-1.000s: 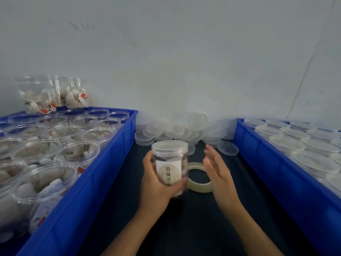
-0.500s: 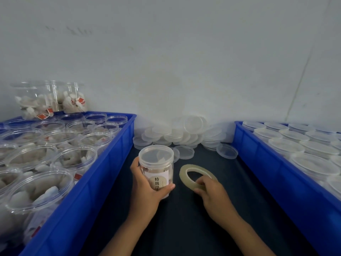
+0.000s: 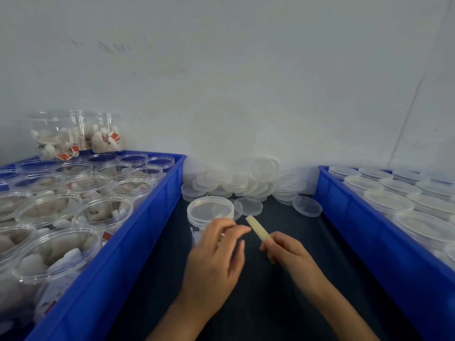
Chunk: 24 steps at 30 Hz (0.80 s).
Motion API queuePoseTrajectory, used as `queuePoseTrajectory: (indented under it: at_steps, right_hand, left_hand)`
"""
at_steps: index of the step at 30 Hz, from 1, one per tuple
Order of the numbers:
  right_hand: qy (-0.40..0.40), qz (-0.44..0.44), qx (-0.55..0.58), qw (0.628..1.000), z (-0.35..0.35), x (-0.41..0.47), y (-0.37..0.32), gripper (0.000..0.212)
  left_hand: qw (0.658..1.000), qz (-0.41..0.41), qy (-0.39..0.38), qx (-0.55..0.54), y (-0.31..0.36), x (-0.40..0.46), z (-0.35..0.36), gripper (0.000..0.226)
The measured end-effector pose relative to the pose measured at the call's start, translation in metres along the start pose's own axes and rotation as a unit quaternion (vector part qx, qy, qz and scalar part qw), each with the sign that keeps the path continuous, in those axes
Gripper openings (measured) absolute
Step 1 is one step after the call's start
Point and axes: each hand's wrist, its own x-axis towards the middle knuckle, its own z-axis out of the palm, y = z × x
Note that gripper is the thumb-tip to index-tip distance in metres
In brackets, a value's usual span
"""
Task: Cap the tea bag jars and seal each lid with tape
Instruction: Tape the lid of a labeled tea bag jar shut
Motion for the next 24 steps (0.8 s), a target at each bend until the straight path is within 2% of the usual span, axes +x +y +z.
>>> queuePoseTrajectory:
  at_steps: [2,6,11,15,24]
  right_hand:
    - [-0.028,-0.001,0.011,1.000,0.002,-0.003,-0.002,0.020]
    - [-0.054,0.004,-0.017,0.998,0.005,-0.006,-0.004,0.016]
    - [-0.084,-0.015,-0.042,0.995,0.007,-0.015,-0.003,0.014]
    - [-0.067,-0.032,-0.064,0.995,0.011,-0.018,0.004,0.017]
    - [-0.096,-0.039,-0.127,0.986,0.012,-0.019,0.006,0.020]
  left_hand:
    - [0.995,-0.041,-0.086,-0.033,0.008,-0.004,0.004,0.038]
    - [0.983,-0.071,-0.130,-0.111,0.020,-0.006,0.010,0.050]
    - [0.988,-0.060,-0.092,-0.110,0.020,-0.003,0.006,0.036]
    - [0.986,-0.066,-0.062,-0.139,0.016,-0.006,0.011,0.014]
    - [0.977,-0.082,-0.076,-0.180,0.005,-0.001,0.013,0.019]
